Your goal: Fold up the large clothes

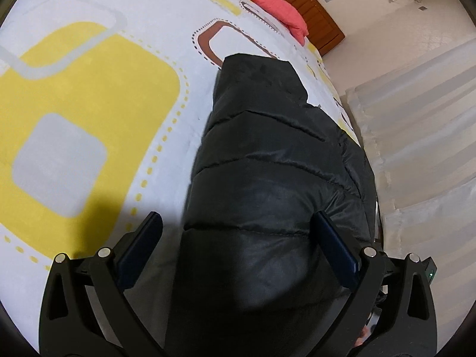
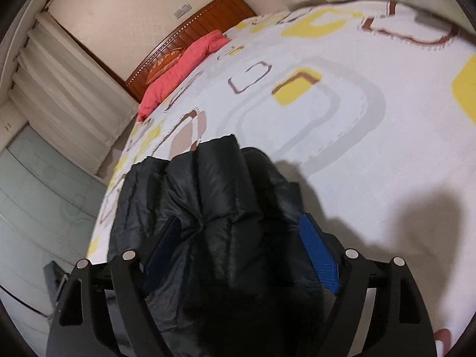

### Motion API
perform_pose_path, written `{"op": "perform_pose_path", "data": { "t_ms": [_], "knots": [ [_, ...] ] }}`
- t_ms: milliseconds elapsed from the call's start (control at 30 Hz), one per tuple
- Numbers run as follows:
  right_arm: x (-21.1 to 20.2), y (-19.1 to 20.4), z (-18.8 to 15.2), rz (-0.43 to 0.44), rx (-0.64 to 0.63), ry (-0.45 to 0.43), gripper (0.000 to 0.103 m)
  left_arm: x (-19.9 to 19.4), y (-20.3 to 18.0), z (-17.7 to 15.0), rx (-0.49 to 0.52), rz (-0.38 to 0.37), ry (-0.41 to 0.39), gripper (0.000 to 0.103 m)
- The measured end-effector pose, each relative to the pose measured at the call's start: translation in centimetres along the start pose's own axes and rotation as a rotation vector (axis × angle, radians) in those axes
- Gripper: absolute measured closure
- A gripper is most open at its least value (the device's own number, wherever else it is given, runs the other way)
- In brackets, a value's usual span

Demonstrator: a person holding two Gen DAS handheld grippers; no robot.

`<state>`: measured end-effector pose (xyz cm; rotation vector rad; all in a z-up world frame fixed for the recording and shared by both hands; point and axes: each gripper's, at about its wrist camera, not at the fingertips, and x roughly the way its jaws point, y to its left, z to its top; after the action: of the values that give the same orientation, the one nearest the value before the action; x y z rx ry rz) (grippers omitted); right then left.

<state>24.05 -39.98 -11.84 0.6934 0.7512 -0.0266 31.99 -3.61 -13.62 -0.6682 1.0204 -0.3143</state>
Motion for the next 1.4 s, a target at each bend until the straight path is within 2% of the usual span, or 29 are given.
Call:
{"op": "perform_pose_path", "data": {
  "t_ms": [100,200,400,533,600,700,800,867,1067,1267,1400],
  "knots": [
    [0.4,-0.3,0.0,-0.011,-0.004,0.023,0.023,0.3,0.5,-0.1,-0.052,-0.038,0.032,0.003],
    [1.1,-1.1,0.2,-0.026,0.017,0.053,0.017,1.1,0.9,-0.3,-0.098,-0.072,0.063,0.002],
    [3.2,-4.4,0.0,0.14,0.17,0.149,0.012,2.2,0.1,-0.1,-0.074,-0.097,0.086,0.002],
    [3.5,-4.2,-0.1,0.18,0.148,0.161,0.012,2.7,-0.1,-0.1,-0.055,-0.109,0.091,0.002],
    [4.0,-3.9,-0.3,0.237,0.122,0.197,0.012,2.8,-0.1,-0.1,-0.05,-0.12,0.09,0.002],
    [4.2,-3.5,-0.5,0.271,0.098,0.213,0.013,2.9,-0.4,-0.3,-0.023,-0.135,0.098,0.002],
    [4.5,-3.3,-0.7,0.28,0.094,0.213,0.019,3.0,-0.5,-0.4,0.003,-0.16,0.104,0.002],
    [4.5,-3.2,-0.8,0.292,0.093,0.212,0.028,2.9,-0.6,-0.6,0.017,-0.17,0.094,0.002],
    [4.0,-3.5,-1.4,0.323,0.117,0.185,0.043,2.6,-1.5,-1.0,0.061,-0.159,0.073,0.006],
    [3.6,-2.9,-1.9,0.348,0.132,0.159,0.048,1.2,-1.7,-1.1,0.105,-0.162,0.059,0.013],
    [3.2,-1.9,-2.3,0.362,0.126,0.146,0.049,0.1,-2.2,-0.6,0.134,-0.16,0.038,0.013]
  ]
}}
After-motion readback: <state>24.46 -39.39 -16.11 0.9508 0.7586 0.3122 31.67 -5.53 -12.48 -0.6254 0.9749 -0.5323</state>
